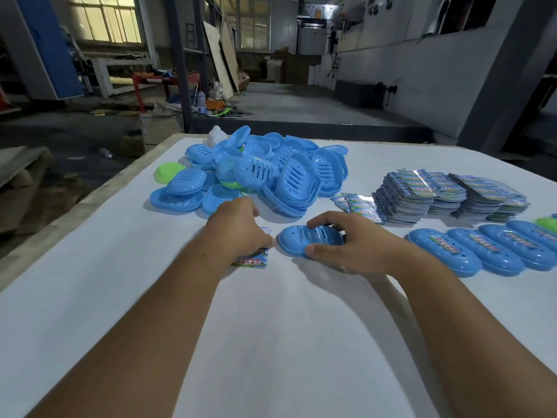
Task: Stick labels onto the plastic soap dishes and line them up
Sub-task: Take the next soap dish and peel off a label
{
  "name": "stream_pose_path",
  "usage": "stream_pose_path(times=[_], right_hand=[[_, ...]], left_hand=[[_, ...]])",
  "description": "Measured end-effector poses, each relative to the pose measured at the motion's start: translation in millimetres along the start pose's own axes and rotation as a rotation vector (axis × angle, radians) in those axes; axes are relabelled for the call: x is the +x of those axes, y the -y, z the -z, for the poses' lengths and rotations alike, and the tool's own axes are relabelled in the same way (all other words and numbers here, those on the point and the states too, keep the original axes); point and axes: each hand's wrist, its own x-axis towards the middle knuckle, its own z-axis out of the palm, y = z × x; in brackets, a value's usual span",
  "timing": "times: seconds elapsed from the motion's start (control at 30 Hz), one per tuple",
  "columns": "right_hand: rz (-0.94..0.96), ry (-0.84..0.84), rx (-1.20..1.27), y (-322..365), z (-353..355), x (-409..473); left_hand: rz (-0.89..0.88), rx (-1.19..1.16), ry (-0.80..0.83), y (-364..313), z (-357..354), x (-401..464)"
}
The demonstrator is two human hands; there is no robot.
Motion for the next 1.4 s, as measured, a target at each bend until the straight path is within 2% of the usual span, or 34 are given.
stream_pose_path(times=[0.33, 0.7, 0.83, 0.93, 1.07, 1.23, 1.4], right_hand=[[0.020, 0.005, 0.000, -1.4, 0.7, -0.1], [0.038, -0.017, -0.030, -1.0, -0.8, 0.3], [0.084, -0.137, -0.015, 1.6, -4.9, 3.2], [0.133, -0.232, 0.191, 10.5, -10.7, 5.7], [0.140, -0.163, 0.642, 18.8, -14.7, 8.1], [0.108, -0.266, 0.675, 16.3, -9.6, 10.0], [0.041, -0.350, 0.686, 12.8, -3.5, 13.1]], left_hand=[[0.050, -0.049, 0.053, 3.4, 7.7, 0.5], [0.070, -0.335, 0.004, 1.8, 3.4, -0.3], [-0.020, -0.619, -0.057, -1.4, 9.1, 1.4], [-0.125, -0.867, -0.055, -10.5, 15.9, -0.6], [-0.182, -0.987, -0.015, -20.8, 12.5, -6.6], [-0.154, -0.991, 0.000, -26.7, 10.3, -9.5], [-0.166, -0.869, 0.004, -26.1, 10.8, -11.3]])
